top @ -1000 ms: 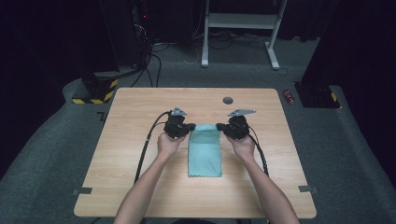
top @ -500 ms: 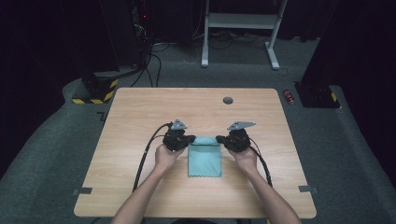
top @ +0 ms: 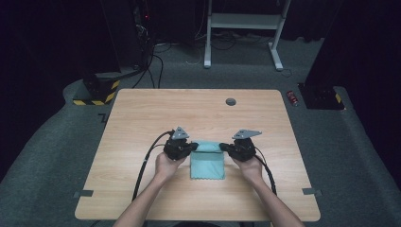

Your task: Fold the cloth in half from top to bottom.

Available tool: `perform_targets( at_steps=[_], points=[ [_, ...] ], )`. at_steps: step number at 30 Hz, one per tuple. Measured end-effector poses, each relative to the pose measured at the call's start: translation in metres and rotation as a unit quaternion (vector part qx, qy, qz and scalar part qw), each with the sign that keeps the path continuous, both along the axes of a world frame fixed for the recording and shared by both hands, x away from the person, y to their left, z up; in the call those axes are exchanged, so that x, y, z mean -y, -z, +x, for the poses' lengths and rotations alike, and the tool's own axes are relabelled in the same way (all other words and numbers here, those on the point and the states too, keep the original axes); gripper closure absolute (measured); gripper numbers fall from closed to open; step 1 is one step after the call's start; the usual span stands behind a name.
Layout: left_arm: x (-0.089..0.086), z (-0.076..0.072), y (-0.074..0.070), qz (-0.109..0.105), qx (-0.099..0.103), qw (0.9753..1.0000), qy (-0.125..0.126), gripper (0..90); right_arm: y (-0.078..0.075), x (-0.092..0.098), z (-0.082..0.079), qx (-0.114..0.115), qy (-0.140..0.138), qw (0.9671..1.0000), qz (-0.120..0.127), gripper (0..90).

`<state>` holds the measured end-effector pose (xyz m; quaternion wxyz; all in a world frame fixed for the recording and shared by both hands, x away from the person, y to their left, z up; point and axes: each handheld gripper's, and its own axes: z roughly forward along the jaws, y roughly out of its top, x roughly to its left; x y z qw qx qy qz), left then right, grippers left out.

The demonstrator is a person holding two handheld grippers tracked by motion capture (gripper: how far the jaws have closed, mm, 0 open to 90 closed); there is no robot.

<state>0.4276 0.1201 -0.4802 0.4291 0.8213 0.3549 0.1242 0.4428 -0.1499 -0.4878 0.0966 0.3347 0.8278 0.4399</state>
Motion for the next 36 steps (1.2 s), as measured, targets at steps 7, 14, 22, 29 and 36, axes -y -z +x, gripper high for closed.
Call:
perform_targets(
  at_steps=[7, 14, 22, 29, 36],
  points=[
    [0.000, -0.009, 0.004, 0.003, 0.001, 1.0000, 0.005, 88.8, 0.005, 0.000, -0.009, 0.003, -0.009, 0.9999, -0.006, 89.2],
    [0.000, -0.020, 0.010, 0.006, 0.002, 0.9999, 0.014, 88.7, 0.009, 0.002, -0.020, 0.002, -0.015, 0.9999, -0.002, 89.2],
    [-0.002, -0.031, 0.016, -0.001, -0.003, 0.9998, 0.018, 88.5, 0.013, 0.003, -0.030, -0.003, -0.021, 0.9998, -0.001, 89.1],
    [-0.003, -0.038, 0.020, -0.004, -0.006, 0.9998, 0.020, 88.5, 0.020, 0.002, -0.043, -0.004, -0.031, 0.9995, -0.008, 89.1],
    [-0.002, -0.044, 0.026, -0.002, -0.010, 0.9996, 0.027, 88.5, 0.022, 0.004, -0.050, -0.004, -0.035, 0.9992, -0.015, 89.1]
  ],
)
